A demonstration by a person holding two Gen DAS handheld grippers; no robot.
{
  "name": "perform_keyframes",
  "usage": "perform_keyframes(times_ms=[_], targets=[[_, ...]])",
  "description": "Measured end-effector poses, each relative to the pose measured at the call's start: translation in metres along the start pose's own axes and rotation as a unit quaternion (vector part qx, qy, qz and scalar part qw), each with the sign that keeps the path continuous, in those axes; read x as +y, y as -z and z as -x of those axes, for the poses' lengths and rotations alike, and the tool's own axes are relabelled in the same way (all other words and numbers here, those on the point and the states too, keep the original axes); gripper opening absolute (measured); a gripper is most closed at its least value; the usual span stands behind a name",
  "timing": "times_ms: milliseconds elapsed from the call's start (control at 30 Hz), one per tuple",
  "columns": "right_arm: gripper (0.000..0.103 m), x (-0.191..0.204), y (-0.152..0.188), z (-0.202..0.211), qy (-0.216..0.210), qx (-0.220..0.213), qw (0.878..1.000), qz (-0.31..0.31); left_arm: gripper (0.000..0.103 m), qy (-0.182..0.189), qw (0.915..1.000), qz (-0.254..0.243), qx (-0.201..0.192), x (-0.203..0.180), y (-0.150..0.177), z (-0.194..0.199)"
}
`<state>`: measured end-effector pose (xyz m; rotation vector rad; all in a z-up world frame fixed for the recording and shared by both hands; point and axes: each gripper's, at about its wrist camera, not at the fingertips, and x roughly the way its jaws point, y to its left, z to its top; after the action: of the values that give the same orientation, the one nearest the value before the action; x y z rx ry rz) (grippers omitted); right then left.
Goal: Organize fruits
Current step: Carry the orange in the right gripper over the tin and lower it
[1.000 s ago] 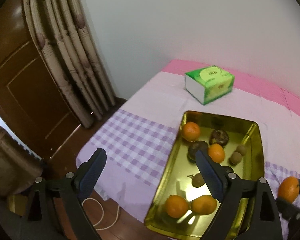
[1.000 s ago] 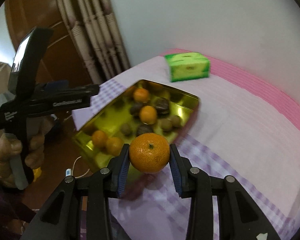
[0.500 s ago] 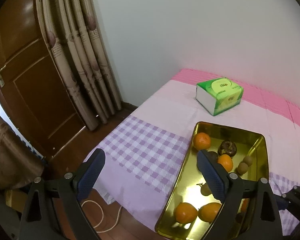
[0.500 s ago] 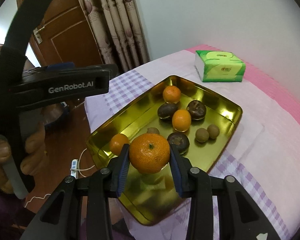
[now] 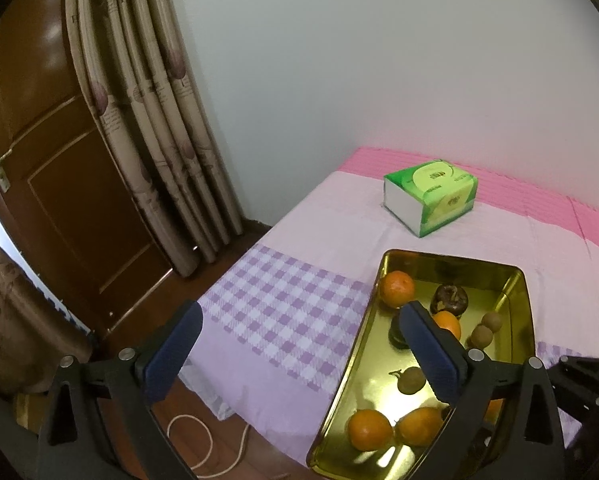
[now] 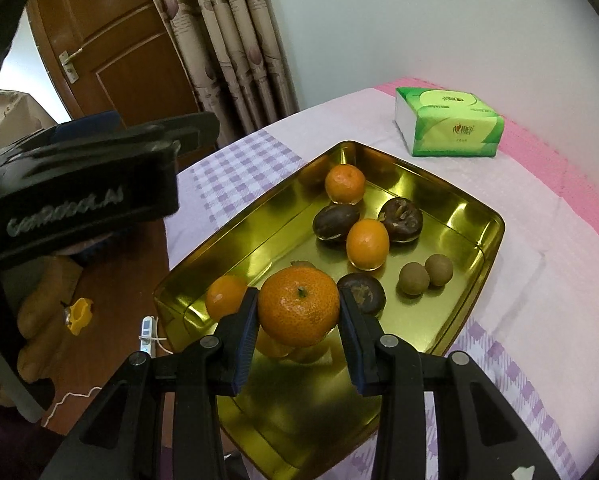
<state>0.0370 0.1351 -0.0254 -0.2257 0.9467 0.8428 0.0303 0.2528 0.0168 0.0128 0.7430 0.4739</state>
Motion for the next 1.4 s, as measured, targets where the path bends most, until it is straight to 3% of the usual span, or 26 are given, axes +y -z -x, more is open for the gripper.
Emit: perform_keyframes(times_ms=[700, 1400], targets=[[0.036, -0.007, -0.012, -0.023, 0.006, -0.003, 1.0, -0.013, 0.1, 0.038, 0.9988, 0.016, 0.025, -0.001, 0.003, -0.006], [0.037, -0.01, -0.019, -0.031, 0.01, -0.018, 1.0, -0.023, 0.1, 0.044, 0.9983, 0.022, 0.032, 0.002, 0.004, -0.01]])
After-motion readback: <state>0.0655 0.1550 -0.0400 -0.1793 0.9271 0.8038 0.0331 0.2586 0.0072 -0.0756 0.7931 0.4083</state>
